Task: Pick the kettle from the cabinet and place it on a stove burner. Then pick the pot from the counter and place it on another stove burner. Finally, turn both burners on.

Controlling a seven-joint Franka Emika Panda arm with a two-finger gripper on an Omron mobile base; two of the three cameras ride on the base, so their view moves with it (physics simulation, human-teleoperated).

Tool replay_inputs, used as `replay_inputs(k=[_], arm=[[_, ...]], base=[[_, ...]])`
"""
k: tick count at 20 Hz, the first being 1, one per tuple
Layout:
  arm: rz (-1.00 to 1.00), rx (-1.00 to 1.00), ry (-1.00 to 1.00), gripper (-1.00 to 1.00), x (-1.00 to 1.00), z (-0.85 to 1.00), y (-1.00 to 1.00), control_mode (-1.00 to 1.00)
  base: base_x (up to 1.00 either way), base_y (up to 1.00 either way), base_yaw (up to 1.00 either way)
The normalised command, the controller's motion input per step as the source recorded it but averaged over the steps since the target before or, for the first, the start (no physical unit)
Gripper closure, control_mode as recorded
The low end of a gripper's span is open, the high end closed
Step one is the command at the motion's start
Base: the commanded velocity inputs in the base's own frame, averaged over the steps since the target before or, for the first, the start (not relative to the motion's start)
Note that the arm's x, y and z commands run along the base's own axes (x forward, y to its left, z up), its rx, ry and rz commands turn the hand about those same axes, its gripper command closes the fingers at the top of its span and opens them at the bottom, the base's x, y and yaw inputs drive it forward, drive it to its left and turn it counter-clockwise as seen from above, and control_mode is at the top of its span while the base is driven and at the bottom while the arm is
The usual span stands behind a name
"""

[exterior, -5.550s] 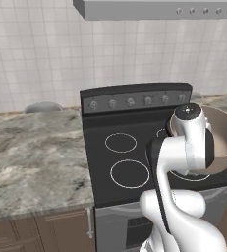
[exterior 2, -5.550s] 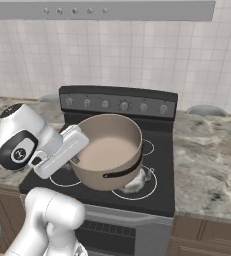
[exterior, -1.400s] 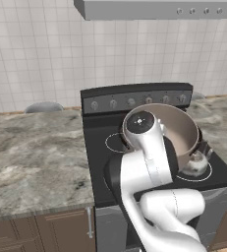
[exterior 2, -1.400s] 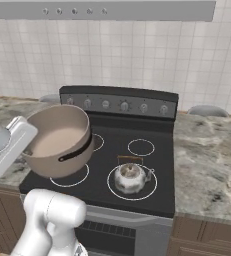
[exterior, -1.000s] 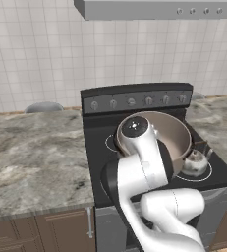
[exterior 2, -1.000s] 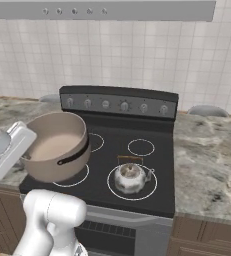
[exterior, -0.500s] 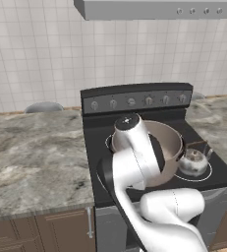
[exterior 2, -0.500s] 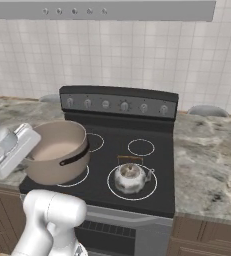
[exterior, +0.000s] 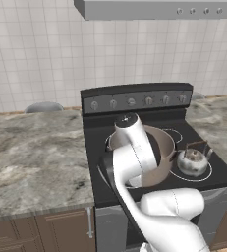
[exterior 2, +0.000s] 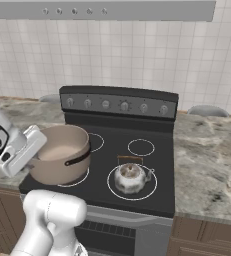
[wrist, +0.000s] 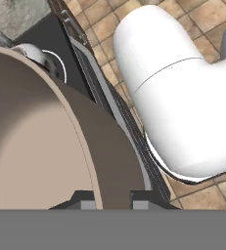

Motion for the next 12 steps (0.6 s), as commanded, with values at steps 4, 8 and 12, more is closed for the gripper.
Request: replay_inputs(k=[4,8,12], arm=[[0.04,0.05,0.0,1.0,0.18,-0.29,0.0,-1.0],[0.04,0.05,-0.01,1.0,0.12,-0.28,0.0,-1.0],[0.03,0.05,-0.07,1.0,0.11,-0.26,0.0,-1.0]], base=[[0.0,0.0,0.0],[0.0,0.0,0.0],[0.0,0.0,0.0]])
